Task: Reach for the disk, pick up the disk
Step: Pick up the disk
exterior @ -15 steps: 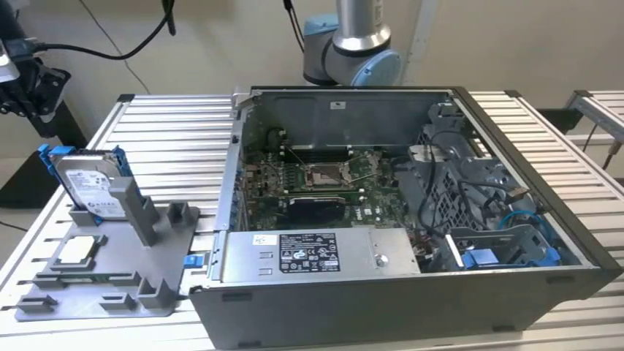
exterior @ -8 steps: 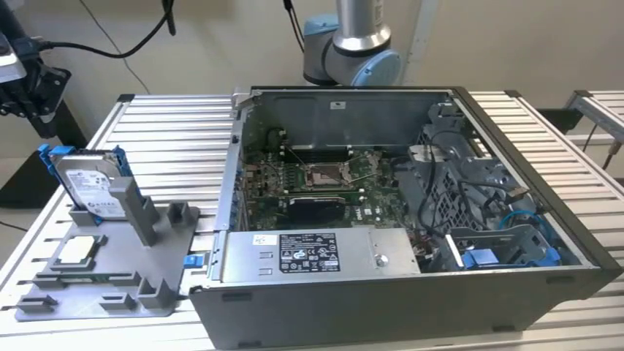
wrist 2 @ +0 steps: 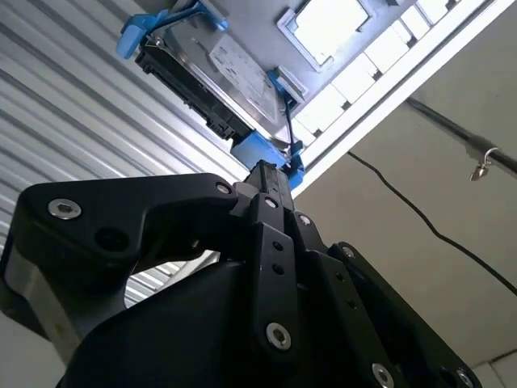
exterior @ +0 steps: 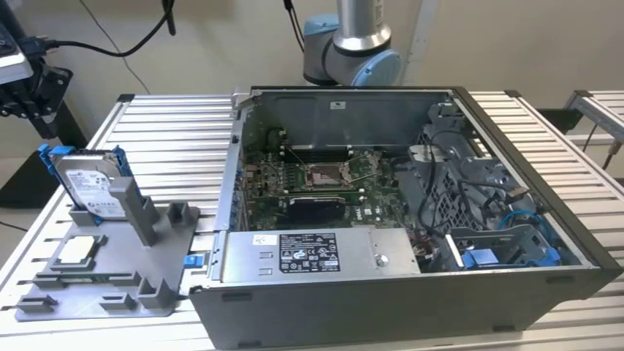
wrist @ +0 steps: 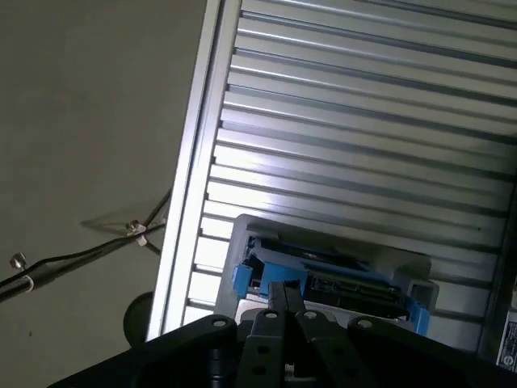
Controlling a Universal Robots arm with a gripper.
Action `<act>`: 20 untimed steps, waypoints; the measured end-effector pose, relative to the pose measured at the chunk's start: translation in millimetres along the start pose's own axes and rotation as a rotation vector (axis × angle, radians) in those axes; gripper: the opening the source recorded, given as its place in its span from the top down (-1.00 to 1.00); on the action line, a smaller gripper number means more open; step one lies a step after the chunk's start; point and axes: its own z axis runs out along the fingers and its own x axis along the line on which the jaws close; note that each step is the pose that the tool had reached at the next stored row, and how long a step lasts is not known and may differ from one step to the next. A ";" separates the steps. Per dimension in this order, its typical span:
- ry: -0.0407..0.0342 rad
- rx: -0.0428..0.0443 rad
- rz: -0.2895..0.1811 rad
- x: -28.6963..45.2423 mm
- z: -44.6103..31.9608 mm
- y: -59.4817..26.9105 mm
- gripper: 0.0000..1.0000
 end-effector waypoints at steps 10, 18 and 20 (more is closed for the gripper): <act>0.0000 0.0000 0.000 -0.1 0.0 0.0 1.00; 0.0012 0.0000 -0.035 0.0 0.1 -0.1 1.00; 0.0022 0.0000 -0.065 0.0 0.1 -0.1 1.00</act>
